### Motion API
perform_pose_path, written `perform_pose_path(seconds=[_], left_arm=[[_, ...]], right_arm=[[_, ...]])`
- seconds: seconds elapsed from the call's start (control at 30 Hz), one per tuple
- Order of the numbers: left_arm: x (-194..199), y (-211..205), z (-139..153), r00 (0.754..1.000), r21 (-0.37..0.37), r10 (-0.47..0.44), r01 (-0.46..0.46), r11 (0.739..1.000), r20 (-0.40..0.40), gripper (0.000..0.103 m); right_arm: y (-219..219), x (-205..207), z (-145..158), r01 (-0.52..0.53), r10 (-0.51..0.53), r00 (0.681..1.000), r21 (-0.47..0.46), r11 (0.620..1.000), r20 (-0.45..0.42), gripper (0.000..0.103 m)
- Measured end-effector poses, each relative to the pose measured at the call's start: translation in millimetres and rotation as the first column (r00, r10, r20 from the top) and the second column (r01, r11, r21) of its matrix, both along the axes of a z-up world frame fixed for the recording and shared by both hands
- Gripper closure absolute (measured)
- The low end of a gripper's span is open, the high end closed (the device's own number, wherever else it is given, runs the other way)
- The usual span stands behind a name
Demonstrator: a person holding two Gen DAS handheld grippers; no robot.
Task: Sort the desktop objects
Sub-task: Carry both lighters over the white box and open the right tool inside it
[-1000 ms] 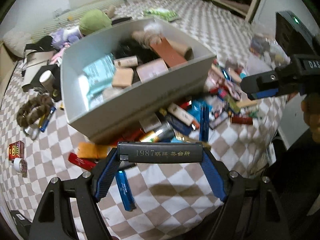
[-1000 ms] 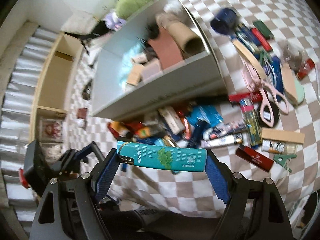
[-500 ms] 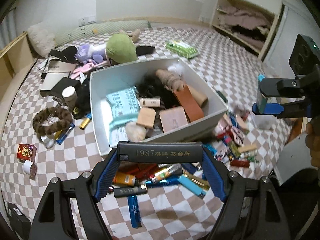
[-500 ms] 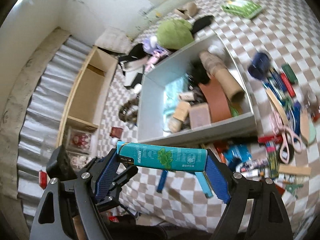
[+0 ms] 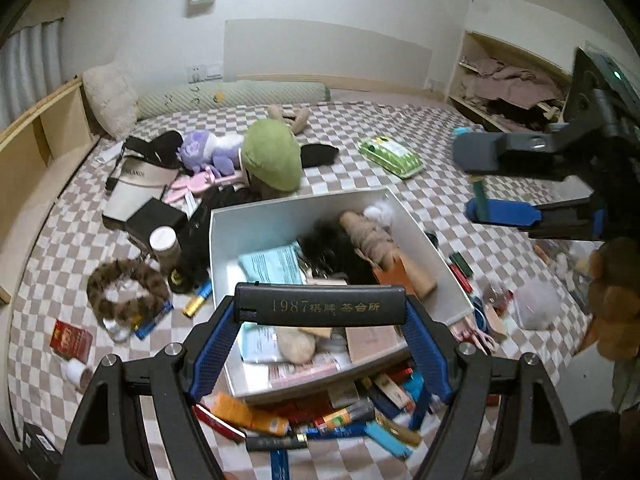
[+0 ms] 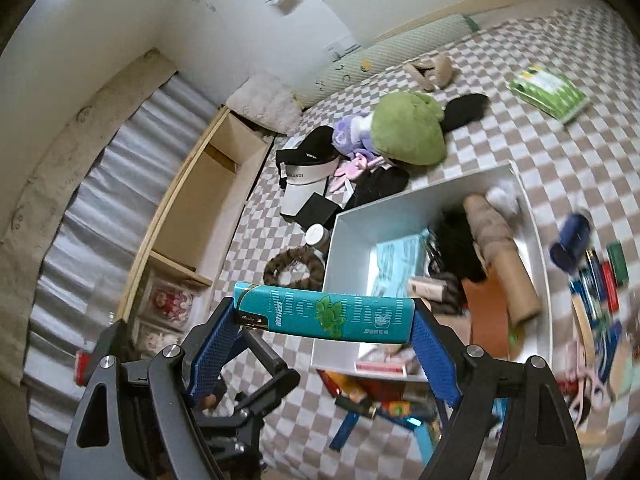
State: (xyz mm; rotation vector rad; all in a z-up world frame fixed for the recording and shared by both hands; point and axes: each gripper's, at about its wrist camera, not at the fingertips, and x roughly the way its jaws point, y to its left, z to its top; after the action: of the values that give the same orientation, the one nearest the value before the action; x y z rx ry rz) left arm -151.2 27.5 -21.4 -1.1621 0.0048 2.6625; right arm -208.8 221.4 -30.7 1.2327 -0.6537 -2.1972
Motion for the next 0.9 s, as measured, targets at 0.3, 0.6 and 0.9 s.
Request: perform_pose_path(seconds=[0.3,0.6,0.9], left_arm=[[-28,-15,-27,0.999,-0.034,0.041,-0.039,0.999,0.033,0.022],[-44,-21,-53,0.996,-0.040,0.021,-0.018,0.999,0.088,0.022],[-56,-8,-68,0.992,-0.050,-0.024,0.031,0.998,0.121,0.022]], right_arm=[[-35,-63,-48,-0.046,0.038,0.998,0.153,0.987,0.058,0.019],[-71,-111,-99,-0.120,0.095,0.991,0.340,0.933,0.090,0.019],[-109,-147,-142,-0.189,0.147,0.981,0.456,0.870,0.127,0.019]])
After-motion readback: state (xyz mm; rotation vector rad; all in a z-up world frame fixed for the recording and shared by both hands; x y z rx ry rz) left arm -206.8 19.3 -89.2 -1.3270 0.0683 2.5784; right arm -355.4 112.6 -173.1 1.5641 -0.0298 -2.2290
